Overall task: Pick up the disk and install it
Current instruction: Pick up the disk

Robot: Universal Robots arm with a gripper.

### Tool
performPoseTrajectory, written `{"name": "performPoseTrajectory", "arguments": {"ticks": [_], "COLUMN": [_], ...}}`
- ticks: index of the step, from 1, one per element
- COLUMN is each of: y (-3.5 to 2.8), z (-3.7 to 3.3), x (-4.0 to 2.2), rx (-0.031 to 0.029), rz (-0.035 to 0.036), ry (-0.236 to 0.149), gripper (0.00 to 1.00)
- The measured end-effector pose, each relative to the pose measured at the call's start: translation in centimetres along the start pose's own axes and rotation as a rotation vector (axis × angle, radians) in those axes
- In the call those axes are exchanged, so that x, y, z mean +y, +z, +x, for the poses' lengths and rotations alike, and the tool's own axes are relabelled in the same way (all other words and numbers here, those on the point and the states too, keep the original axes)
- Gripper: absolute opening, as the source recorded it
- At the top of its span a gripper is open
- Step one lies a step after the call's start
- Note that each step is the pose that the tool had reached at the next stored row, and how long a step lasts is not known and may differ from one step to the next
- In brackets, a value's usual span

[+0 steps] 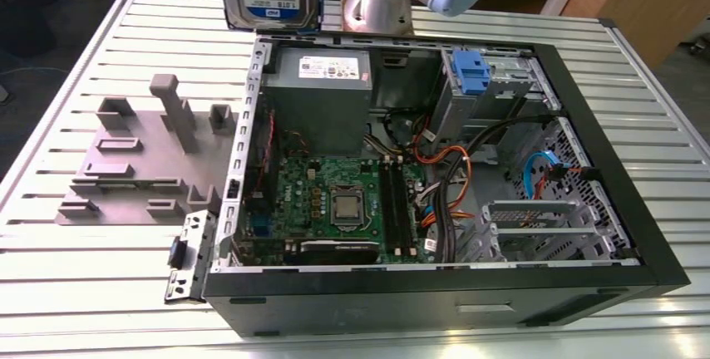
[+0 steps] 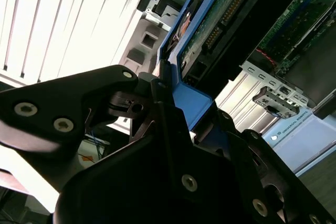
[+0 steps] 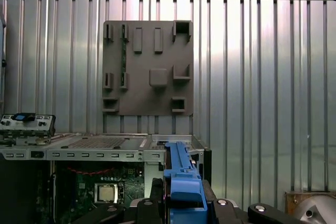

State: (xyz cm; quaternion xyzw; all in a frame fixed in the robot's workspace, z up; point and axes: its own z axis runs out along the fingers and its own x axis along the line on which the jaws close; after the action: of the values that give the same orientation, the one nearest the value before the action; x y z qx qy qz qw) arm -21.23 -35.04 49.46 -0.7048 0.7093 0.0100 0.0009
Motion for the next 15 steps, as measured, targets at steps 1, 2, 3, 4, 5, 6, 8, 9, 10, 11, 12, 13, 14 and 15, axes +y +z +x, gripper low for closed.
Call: {"name": "performPoseTrajectory", "arguments": {"ticks": [1,2,3,4,5,6,8,9,10,11,12,13,14,15], "y": [-0.01,-0.01,-0.01,-0.01,-0.01,-0.02,-0.02,-0.02,-0.02,-0.02,-0.02,-0.02,-0.02,-0.03], "z": [0.08,0.17,0.26,0.35,0.45,0.55,0.74,0.84,0.93,1.01,1.1,1.18,1.27,1.34], "x": [-0.01,-0.01,-0.01,-0.02,-0.02,-0.02,-0.04,-0.04,-0.05,-0.06,-0.07,-0.08,-0.09,-0.11], "rx": [0.0001,0.0001,0.0001,0.0001,0.0001,0.0001,0.0001,0.0001,0.0001,0.0,0.0,0.0,0.0,0.0001], "rz": [-0.0002,-0.0001,-0.0001,-0.0001,-0.0001,-0.0001,-0.0002,-0.0001,-0.0001,-0.0001,-0.0001,0.0,-0.0001,0.0], "ry": [0.0,0.0,0.0,0.0,0.0,0.0,0.001,0.001,0.001,0.002,0.002,0.002,0.002,0.003], "gripper": [0.37,0.37,0.37,0.37,0.37,0.37,0.37,0.37,0.37,0.37,0.37,0.37,0.37,0.37]}}
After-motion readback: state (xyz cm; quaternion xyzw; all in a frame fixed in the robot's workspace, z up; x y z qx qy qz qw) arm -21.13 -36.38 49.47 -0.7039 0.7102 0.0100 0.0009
